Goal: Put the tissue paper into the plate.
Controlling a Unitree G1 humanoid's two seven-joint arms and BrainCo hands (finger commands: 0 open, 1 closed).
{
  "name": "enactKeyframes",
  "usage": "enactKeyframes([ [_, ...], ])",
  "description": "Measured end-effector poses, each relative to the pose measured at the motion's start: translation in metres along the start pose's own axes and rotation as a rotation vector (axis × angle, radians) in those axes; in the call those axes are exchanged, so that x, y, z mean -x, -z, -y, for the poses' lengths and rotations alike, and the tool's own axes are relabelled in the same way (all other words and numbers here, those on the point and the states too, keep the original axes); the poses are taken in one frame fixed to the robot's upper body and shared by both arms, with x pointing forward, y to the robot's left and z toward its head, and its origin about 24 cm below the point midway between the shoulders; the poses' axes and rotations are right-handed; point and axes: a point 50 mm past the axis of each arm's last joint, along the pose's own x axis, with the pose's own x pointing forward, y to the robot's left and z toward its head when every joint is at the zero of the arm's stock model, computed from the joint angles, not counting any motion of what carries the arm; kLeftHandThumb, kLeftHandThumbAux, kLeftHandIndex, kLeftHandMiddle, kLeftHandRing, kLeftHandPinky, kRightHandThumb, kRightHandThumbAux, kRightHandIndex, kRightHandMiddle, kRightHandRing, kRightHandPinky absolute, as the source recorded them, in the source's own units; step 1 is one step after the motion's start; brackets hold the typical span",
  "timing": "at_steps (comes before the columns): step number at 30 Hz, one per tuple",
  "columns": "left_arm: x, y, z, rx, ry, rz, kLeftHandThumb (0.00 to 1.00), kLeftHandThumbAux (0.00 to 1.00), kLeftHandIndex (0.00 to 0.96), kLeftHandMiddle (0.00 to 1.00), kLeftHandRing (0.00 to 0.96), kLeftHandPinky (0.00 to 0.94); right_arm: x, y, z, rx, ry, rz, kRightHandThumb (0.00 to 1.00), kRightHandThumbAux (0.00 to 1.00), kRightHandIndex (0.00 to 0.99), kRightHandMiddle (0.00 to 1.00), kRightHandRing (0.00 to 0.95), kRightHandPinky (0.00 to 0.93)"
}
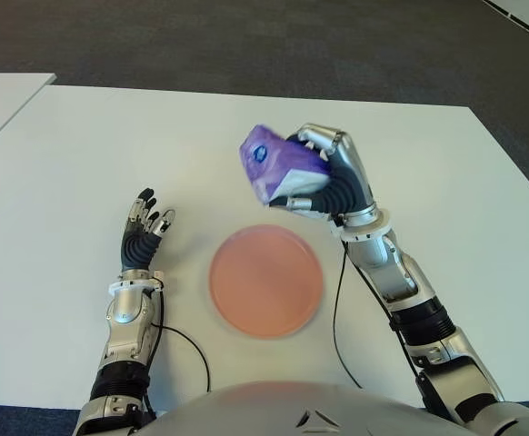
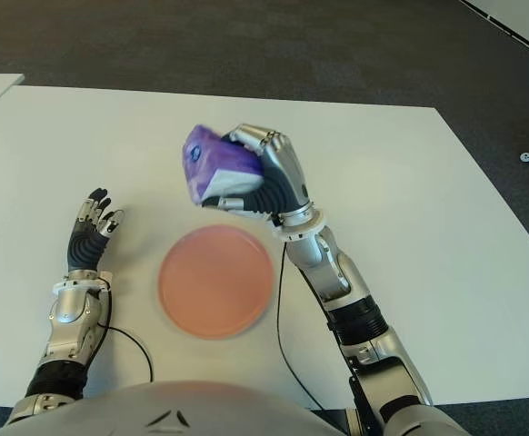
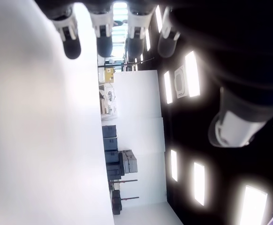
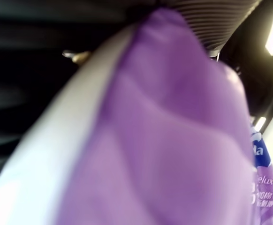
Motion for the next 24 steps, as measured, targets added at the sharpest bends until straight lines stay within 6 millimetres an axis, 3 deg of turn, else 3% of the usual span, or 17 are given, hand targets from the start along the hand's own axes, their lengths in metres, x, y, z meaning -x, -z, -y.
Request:
enactKeyframes([
  [10,0.002,0.000,0.001,-0.013,0.008,-0.002,0.000,0.545,0.000,0.000,0.000,0.000,0.009,-0.007,-0.006,-0.098,-0.230,0.011,0.855,0.677,0.400,0.539,0.822,0.811],
  [16,0.002,0.000,0.001,-0.011,0.008,-0.008,0.000,0.552,0.000,0.000,0.000,0.000,0.027,0.003,-0.024,-0.138,-0.392,-0.058,0.854,0.677,0.399,0.540,0.819,0.812],
  [24,0.003,0.001,0.001,-0.012,0.007,-0.012,0.000,0.552,0.000,0.000,0.000,0.000,0.038,0.008,-0.035,-0.058,-0.487,-0.075,0.853,0.678,0.397,0.539,0.816,0.814],
])
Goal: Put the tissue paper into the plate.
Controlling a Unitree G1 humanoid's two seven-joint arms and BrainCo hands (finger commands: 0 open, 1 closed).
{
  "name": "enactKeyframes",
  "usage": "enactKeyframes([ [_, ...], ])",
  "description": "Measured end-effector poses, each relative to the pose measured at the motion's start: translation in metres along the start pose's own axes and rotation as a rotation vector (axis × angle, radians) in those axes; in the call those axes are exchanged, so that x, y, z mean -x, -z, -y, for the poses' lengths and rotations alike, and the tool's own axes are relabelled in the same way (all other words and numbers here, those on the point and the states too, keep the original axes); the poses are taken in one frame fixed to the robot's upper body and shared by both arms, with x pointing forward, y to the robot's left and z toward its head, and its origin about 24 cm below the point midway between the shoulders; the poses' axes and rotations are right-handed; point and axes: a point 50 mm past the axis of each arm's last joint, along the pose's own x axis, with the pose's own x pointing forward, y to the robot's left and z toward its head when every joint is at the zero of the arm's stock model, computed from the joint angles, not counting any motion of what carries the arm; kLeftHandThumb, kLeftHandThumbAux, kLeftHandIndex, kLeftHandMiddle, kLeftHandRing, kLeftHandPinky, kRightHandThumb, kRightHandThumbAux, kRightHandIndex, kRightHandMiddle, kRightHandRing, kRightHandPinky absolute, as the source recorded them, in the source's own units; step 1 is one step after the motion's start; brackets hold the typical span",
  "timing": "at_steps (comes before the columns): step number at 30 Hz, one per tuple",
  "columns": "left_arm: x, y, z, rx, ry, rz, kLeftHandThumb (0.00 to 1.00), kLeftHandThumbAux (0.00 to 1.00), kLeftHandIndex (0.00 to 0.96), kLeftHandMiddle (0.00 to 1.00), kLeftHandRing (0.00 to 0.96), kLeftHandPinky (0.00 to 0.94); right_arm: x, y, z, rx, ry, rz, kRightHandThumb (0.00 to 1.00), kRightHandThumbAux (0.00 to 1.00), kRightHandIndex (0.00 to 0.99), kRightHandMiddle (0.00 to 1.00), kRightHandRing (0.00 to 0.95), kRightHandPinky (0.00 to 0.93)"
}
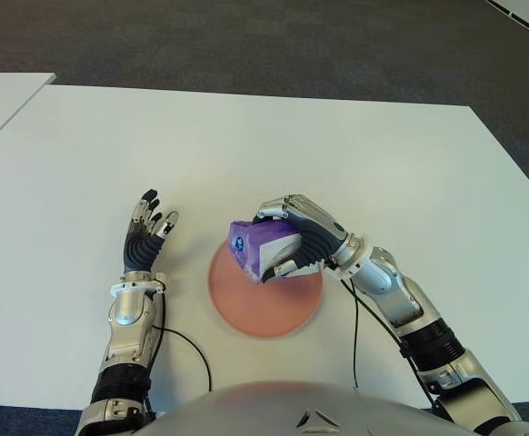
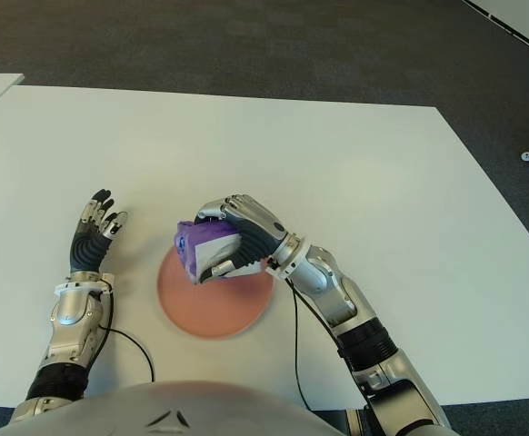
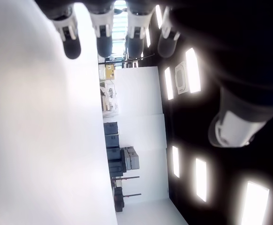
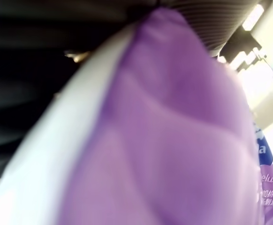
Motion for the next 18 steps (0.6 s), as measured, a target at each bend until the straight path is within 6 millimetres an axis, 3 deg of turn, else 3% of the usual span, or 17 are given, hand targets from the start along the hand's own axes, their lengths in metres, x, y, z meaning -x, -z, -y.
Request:
enactKeyframes([
  [6,0.000,0.000,0.000,0.001,0.001,0.002,0.000,0.547,0.000,0.000,0.000,0.000,0.003,0.010,-0.012,0.044,-0.042,-0.005,0.853,0.678,0.396,0.536,0.812,0.802],
  [18,0.000,-0.001,0.000,0.001,0.000,0.001,0.000,0.548,0.000,0.000,0.000,0.000,0.001,0.012,-0.015,0.056,-0.043,-0.001,0.853,0.678,0.396,0.533,0.803,0.796],
])
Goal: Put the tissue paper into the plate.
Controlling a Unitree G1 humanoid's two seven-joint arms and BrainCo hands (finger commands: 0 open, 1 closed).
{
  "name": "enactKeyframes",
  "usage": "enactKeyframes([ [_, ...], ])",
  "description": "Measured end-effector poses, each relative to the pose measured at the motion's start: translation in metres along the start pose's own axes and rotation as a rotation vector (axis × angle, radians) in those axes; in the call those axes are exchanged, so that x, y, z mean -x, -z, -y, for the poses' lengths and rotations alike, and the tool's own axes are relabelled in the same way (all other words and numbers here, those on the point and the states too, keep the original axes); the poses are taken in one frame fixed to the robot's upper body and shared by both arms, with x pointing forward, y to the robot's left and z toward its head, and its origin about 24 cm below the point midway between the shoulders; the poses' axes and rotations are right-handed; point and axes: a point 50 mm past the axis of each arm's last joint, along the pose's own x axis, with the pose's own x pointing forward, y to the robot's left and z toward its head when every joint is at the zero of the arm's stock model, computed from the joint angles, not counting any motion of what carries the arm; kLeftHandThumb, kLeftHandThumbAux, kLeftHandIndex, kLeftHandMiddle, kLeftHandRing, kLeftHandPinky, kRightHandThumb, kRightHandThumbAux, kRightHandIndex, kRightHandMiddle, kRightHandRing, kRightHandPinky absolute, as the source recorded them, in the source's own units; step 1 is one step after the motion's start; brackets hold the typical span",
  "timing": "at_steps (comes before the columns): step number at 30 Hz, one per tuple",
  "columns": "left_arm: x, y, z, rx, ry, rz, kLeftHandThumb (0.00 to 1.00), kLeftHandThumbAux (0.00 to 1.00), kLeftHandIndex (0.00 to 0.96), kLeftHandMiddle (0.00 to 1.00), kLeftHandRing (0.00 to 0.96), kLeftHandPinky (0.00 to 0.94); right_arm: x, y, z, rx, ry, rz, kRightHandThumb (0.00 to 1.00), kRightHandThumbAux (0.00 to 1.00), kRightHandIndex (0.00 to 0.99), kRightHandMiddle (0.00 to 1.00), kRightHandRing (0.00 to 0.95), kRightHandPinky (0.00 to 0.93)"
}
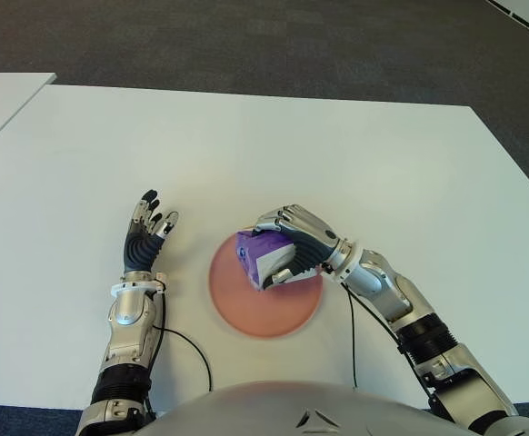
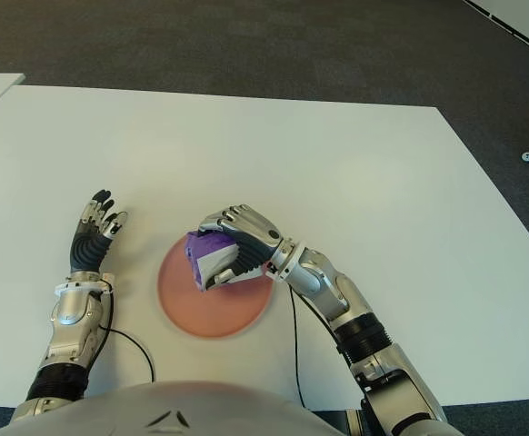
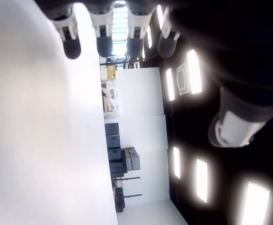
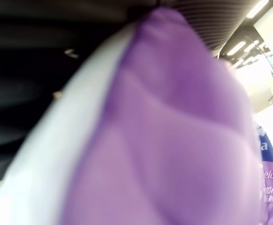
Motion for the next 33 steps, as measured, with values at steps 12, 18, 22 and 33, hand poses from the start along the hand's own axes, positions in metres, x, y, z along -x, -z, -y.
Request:
enactKeyframes([
  [12,0.001,0.000,-0.001,0.000,-0.002,-0.003,0.000,0.553,0.000,0.000,0.000,0.000,-0.002,0.003,-0.010,-0.021,-0.001,-0.020,0.718,0.706,0.411,0.413,0.418,0.395],
  [18,0.000,0.001,-0.001,0.000,-0.003,-0.007,0.000,0.553,0.000,0.000,0.000,0.000,-0.002,0.001,-0.010,0.011,-0.065,0.001,0.225,0.553,0.141,0.172,0.138,0.081],
  [22,0.000,0.001,-0.001,0.000,-0.004,-0.011,0.000,0.560,0.000,0.000,0.000,0.000,-0.001,-0.001,-0.010,0.064,-0.108,0.017,0.155,0.530,0.044,0.086,0.055,0.021],
  [33,-0.001,0.002,-0.001,0.002,-0.006,-0.019,0.000,0.577,0.000,0.000,0.000,0.000,0.006,-0.007,-0.013,0.115,-0.200,0.037,0.126,0.290,0.000,0.001,0.000,0.000],
])
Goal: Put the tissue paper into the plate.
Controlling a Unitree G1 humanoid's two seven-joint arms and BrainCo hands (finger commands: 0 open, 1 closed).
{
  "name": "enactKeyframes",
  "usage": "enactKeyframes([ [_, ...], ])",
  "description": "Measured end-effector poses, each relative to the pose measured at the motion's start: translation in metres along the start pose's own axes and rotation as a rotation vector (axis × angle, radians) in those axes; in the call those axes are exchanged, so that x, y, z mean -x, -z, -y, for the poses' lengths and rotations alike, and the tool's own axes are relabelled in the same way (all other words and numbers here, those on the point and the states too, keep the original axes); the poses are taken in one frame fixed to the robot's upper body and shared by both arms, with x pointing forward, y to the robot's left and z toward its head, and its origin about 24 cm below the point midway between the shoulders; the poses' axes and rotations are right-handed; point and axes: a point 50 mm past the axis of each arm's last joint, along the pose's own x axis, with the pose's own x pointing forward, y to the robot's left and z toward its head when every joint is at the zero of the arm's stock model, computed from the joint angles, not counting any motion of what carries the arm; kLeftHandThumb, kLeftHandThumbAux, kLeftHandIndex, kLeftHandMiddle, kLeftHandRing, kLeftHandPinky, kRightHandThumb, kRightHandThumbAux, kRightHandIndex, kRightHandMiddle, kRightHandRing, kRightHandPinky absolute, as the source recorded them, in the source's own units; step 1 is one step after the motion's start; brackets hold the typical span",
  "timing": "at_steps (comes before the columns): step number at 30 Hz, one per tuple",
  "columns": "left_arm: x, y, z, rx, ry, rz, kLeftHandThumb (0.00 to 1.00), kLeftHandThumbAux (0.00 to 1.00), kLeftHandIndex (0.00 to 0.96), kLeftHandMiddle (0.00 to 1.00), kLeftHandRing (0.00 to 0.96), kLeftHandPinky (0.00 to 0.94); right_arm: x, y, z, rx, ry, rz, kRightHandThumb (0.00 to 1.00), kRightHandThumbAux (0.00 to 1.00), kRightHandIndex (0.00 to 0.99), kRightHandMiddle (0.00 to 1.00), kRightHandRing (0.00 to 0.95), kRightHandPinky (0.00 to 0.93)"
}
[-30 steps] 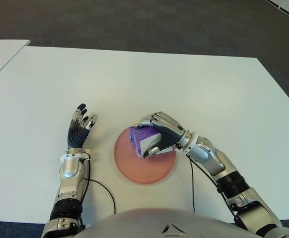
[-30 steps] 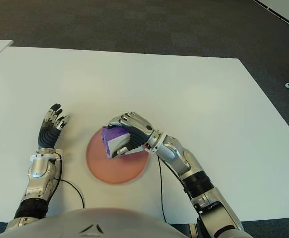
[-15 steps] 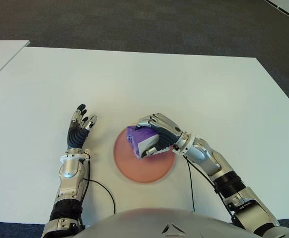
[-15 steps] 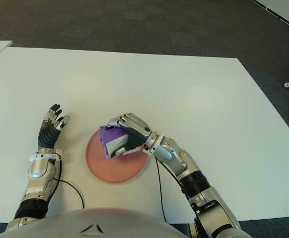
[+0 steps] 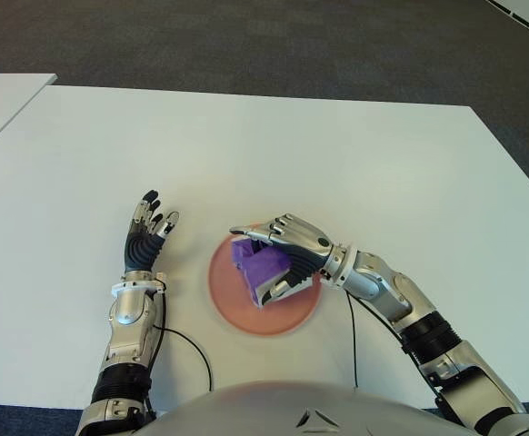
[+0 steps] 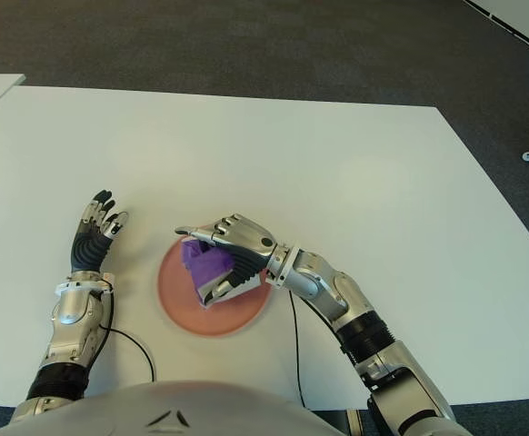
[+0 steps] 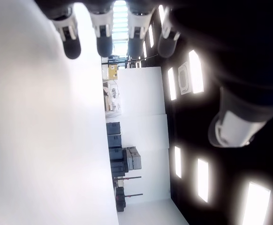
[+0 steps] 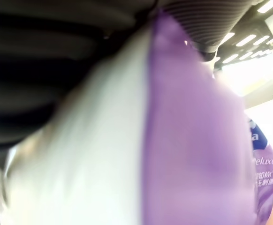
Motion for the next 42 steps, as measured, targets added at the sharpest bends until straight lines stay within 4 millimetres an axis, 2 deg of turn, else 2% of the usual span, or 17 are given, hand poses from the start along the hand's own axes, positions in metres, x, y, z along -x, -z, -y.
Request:
enactKeyframes([
  [4,0.000,0.001,-0.001,-0.006,0.002,-0.001,0.000,0.580,0.000,0.000,0.000,0.000,0.002,-0.001,0.001,0.015,0.003,0.005,0.151,0.203,0.000,0.000,0.000,0.000],
  [10,-0.001,0.002,-0.001,-0.011,0.004,-0.002,0.000,0.582,0.000,0.000,0.000,0.000,0.005,-0.002,-0.001,0.024,0.031,0.004,0.165,0.145,0.000,0.000,0.000,0.000],
  [24,-0.003,0.002,-0.001,-0.022,0.010,0.001,0.000,0.575,0.000,0.000,0.000,0.000,0.007,-0.003,0.011,-0.002,0.137,-0.006,0.206,0.111,0.000,0.000,0.000,0.000],
  [28,-0.003,0.002,-0.001,-0.022,0.010,0.001,0.000,0.573,0.000,0.000,0.000,0.000,0.008,-0.004,0.025,-0.019,0.176,-0.013,0.215,0.104,0.000,0.000,0.000,0.000],
  [36,-0.005,0.000,-0.001,-0.019,0.007,0.016,0.000,0.565,0.000,0.000,0.000,0.000,0.012,-0.002,0.081,-0.197,0.339,-0.036,0.238,0.127,0.000,0.000,0.000,0.000],
  [42,-0.006,0.001,-0.001,-0.011,0.005,0.019,0.000,0.557,0.000,0.000,0.000,0.000,0.017,0.006,0.098,-0.352,0.506,-0.047,0.253,0.181,0.000,0.000,0.000,0.000],
])
